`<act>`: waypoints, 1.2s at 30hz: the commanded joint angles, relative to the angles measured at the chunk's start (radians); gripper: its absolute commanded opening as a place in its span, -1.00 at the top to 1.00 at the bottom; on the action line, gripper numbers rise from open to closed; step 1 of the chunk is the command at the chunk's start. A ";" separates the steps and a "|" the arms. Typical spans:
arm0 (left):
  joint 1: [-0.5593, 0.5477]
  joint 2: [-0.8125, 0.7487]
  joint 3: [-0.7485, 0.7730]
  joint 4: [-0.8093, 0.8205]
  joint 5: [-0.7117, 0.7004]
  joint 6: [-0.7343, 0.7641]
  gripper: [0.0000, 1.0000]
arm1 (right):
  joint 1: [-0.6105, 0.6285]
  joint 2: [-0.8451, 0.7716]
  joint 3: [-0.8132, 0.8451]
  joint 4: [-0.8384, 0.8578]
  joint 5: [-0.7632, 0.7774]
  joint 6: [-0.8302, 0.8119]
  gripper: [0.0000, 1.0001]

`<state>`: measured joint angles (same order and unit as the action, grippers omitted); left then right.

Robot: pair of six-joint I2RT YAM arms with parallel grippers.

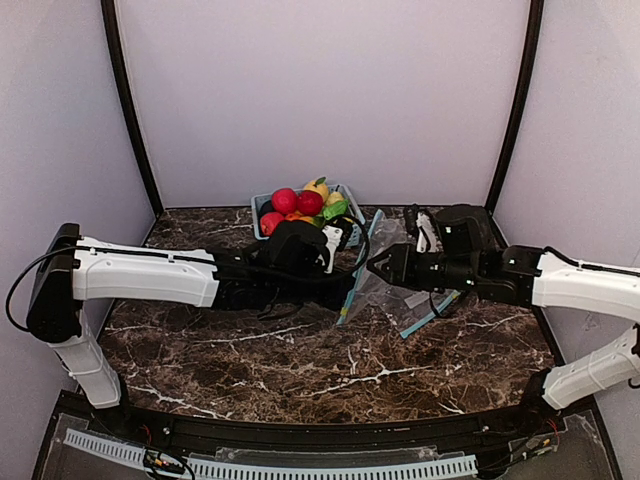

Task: Place the food in the zip-top bag and seal the zipper
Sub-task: Pass from the right arm to the left, then adjust the zipper food storage bag at the center of the board.

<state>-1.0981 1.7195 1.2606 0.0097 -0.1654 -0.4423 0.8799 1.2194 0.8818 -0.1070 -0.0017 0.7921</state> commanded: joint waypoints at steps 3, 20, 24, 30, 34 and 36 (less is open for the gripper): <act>-0.003 -0.008 -0.003 -0.013 -0.003 -0.019 0.99 | 0.009 -0.019 -0.022 -0.025 0.019 -0.060 0.16; -0.004 0.007 -0.001 0.009 0.032 -0.028 0.99 | 0.039 0.118 0.069 -0.010 0.031 -0.115 0.07; -0.004 0.007 -0.003 0.013 0.036 -0.030 0.99 | 0.039 0.132 0.079 -0.040 0.094 -0.106 0.21; -0.004 0.001 -0.013 0.016 0.024 -0.037 0.99 | 0.039 0.162 0.104 -0.088 0.167 -0.104 0.34; -0.004 -0.005 -0.024 0.023 0.027 -0.043 0.99 | 0.039 0.175 0.107 -0.094 0.186 -0.104 0.47; -0.004 -0.006 -0.027 0.022 0.029 -0.047 0.99 | 0.038 0.182 0.109 -0.095 0.190 -0.103 0.53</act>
<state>-1.0981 1.7306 1.2564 0.0193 -0.1390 -0.4767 0.9100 1.3876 0.9638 -0.1879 0.1417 0.6914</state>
